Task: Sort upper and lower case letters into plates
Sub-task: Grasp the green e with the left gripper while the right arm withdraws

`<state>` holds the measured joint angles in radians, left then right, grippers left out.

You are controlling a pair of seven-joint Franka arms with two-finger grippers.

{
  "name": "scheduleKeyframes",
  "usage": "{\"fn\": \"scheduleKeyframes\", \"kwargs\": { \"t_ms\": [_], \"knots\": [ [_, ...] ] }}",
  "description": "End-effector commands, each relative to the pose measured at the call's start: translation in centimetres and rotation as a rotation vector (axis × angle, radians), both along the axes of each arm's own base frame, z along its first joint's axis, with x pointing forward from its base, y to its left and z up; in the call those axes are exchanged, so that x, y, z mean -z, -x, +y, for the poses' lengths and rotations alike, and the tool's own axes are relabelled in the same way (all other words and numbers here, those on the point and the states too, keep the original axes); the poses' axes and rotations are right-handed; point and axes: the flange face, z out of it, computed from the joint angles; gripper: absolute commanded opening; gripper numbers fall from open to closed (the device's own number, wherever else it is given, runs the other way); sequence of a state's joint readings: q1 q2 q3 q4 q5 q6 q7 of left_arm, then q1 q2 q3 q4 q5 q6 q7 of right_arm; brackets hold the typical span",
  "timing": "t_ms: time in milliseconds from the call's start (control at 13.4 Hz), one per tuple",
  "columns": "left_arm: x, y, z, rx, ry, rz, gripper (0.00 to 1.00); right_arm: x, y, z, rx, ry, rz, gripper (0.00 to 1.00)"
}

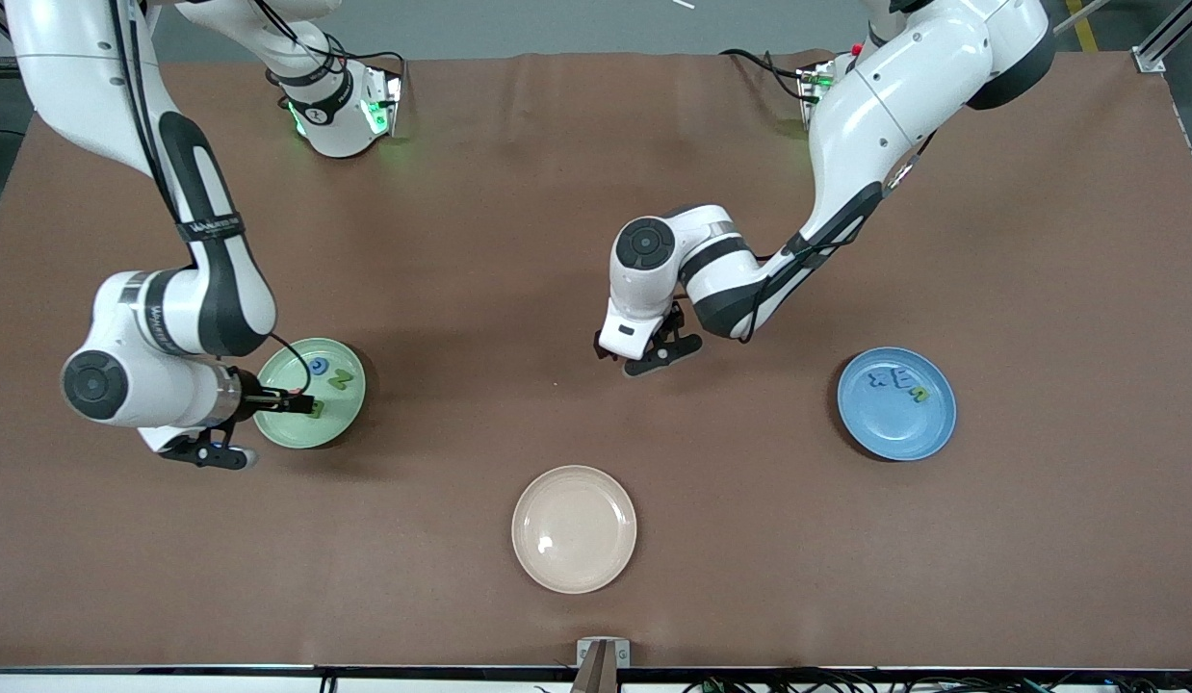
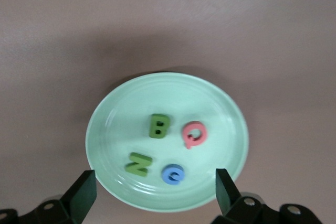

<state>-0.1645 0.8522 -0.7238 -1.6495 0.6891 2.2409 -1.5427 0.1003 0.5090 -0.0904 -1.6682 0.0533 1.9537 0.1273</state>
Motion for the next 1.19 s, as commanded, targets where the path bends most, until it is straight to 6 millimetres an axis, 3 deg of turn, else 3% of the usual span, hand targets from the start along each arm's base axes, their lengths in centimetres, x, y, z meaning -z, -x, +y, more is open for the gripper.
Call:
{"fn": "scheduleKeyframes", "kwargs": {
  "t_ms": [0,224,523,821,971,1120],
  "knots": [
    [0.3,0.0,-2.5,0.014,0.025,0.011,0.99,-3.4,-0.9,-1.0,-0.038,0.022,0.032,1.00],
    [1.0,1.0,-3.2,0.040,0.013,0.010,0.98,-4.7,-1.2,-1.0,-0.038,0.028,0.046,1.00],
    [2.9,2.7,-3.8,0.077,-0.030,0.008,0.79,-4.1,-1.0,-2.8,-0.019,0.030,0.058,1.00],
    [3.1,2.8,-3.6,0.075,-0.034,0.014,0.56,-4.7,-1.2,-2.0,-0.030,0.028,0.047,1.00],
    [3.2,2.6,-3.4,0.077,-0.038,0.010,0.51,-5.2,-1.1,-2.8,-0.028,0.025,0.049,1.00],
    [3.2,2.4,-3.2,0.076,-0.040,0.008,0.51,-6.5,-0.6,-4.9,-0.048,0.009,0.055,1.00]
  ]
}}
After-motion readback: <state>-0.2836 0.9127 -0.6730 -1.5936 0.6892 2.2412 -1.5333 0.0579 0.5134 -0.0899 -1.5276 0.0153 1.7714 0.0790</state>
